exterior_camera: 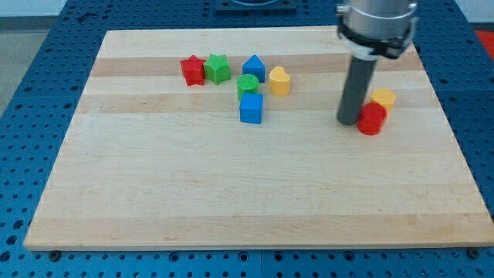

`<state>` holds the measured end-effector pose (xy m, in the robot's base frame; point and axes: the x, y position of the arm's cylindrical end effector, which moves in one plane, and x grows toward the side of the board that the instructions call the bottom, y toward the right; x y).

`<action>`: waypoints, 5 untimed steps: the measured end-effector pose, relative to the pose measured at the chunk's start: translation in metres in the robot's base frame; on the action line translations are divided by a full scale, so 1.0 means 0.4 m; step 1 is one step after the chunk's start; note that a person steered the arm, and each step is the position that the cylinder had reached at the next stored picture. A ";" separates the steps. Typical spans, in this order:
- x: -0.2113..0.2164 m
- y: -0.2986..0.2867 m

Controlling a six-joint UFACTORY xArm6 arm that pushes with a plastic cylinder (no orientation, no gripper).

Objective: Nudge the blue cube left a bit

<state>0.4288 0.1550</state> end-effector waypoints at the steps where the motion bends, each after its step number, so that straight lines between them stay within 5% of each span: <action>1: 0.000 0.026; 5: -0.006 -0.115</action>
<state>0.4265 0.1090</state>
